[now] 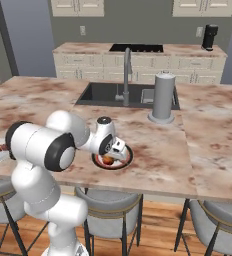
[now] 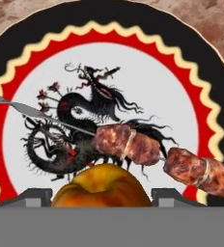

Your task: Pick up each peach from the fridge and place one peach on each plate on the dining counter.

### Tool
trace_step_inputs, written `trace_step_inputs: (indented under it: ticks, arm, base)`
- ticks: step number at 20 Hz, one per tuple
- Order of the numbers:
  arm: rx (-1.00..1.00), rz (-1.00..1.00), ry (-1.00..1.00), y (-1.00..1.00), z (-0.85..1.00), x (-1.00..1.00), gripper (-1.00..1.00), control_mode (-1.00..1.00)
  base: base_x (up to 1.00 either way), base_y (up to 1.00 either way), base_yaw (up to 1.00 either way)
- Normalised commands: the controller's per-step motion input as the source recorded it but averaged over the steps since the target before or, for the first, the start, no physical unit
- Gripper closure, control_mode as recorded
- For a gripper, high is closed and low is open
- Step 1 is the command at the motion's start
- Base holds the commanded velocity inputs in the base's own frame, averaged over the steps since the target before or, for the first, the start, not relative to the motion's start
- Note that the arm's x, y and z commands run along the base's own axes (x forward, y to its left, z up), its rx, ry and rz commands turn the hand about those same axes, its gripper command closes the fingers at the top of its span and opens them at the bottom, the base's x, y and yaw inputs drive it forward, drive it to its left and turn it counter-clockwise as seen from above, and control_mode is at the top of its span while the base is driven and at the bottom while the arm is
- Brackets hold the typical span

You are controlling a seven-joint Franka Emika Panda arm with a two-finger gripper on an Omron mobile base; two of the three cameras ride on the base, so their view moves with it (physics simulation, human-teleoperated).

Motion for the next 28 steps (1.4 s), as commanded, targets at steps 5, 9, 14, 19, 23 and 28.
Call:
trace_step_inputs:
  ticks: [5, 9, 14, 19, 23, 28]
  arm:
    - [0.00, 0.00, 0.00, 0.00, -0.01, 0.13, -1.00, -1.00]
    - [0.00, 0.00, 0.00, 0.00, 0.08, -0.06, -1.00, -1.00]
    - [0.00, 0.00, 0.00, 0.00, 0.15, -0.07, -1.00, -1.00]
    - [0.00, 0.00, -0.02, 0.00, 0.40, -0.23, -1.00, -1.00]
    - [0.00, 0.00, -0.13, 0.00, 0.62, -0.73, -1.00, -1.00]
    - [0.00, 0.00, -0.17, 0.00, 0.59, -1.00, -1.00, -1.00]
  base:
    - [0.00, 0.00, 0.00]
    - [0.00, 0.00, 0.00]
    - [0.00, 0.00, 0.00]
    - [0.00, 0.00, 0.00]
    - [0.00, 0.00, 0.00]
    - [0.00, 0.00, 0.00]
